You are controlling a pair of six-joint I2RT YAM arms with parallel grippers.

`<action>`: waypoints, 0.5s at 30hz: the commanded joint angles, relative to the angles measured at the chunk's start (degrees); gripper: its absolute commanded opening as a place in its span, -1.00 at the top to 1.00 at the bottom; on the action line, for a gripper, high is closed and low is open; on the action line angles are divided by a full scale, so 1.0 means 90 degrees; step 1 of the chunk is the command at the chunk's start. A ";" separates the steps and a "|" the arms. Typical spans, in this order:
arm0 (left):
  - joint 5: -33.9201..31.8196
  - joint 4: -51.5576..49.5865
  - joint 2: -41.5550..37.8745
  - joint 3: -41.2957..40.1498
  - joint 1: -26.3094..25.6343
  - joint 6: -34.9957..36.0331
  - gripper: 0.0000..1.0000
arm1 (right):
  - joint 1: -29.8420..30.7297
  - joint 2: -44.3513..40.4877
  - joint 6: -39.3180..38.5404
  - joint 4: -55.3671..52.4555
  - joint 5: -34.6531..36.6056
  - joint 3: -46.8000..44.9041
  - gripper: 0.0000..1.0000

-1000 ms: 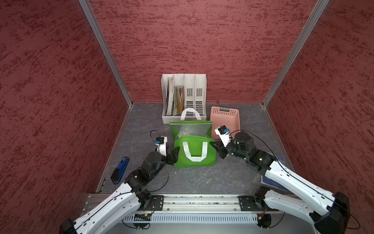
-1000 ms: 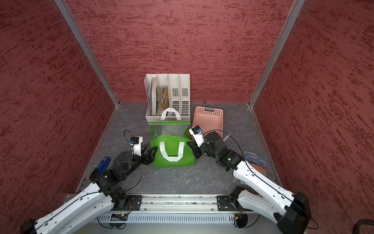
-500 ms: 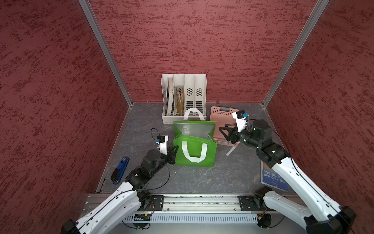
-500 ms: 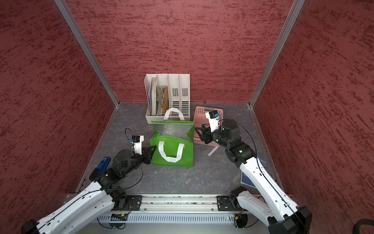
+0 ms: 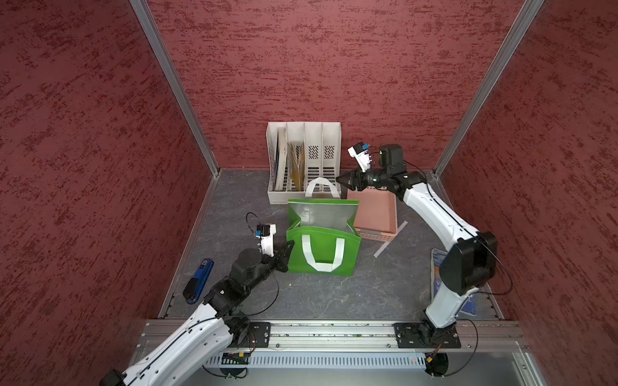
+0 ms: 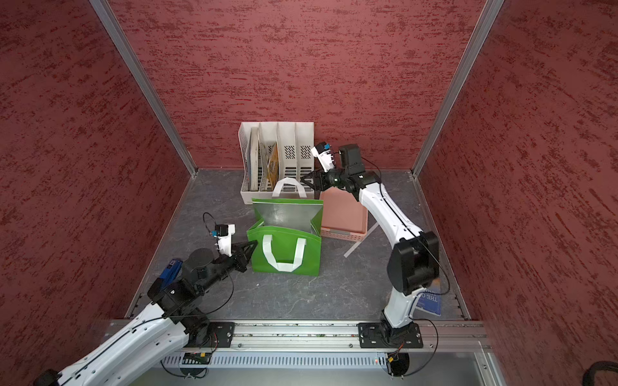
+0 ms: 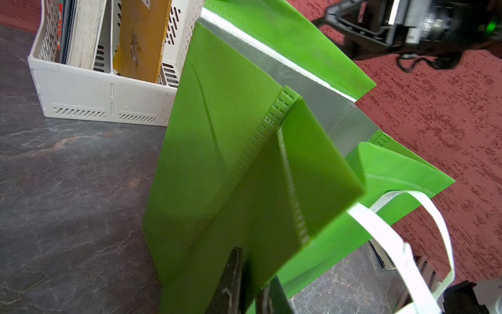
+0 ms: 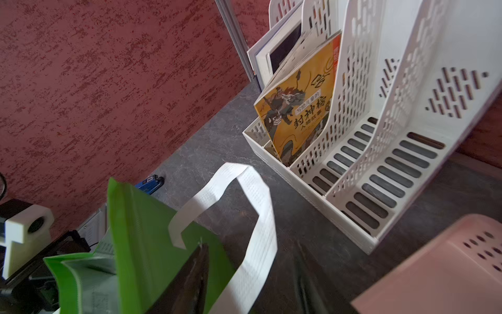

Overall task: Place the ice pack in the delivery bag
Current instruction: Close the delivery bag at the center of the board.

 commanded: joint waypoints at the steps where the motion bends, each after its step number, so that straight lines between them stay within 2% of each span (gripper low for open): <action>1: 0.0183 0.0167 0.0003 -0.0021 0.0051 -0.0033 0.74 | 0.0150 0.0933 -0.1045 -0.1680 -0.0998 0.1268 -0.06; 5: 0.0191 0.0187 0.0123 0.0008 0.0070 -0.0022 0.74 | 0.0807 0.1635 -0.1913 -0.2799 -0.0712 0.2162 -0.06; 10: -0.0024 0.0148 0.0075 -0.0008 0.0080 -0.0074 0.74 | 0.1161 0.1574 -0.1853 -0.2368 -0.0959 0.1618 -0.06; 15: -0.0688 -0.0130 -0.0033 -0.0066 0.0114 -0.0396 0.67 | 0.1537 0.1219 -0.1884 -0.2115 -0.0919 0.0918 -0.05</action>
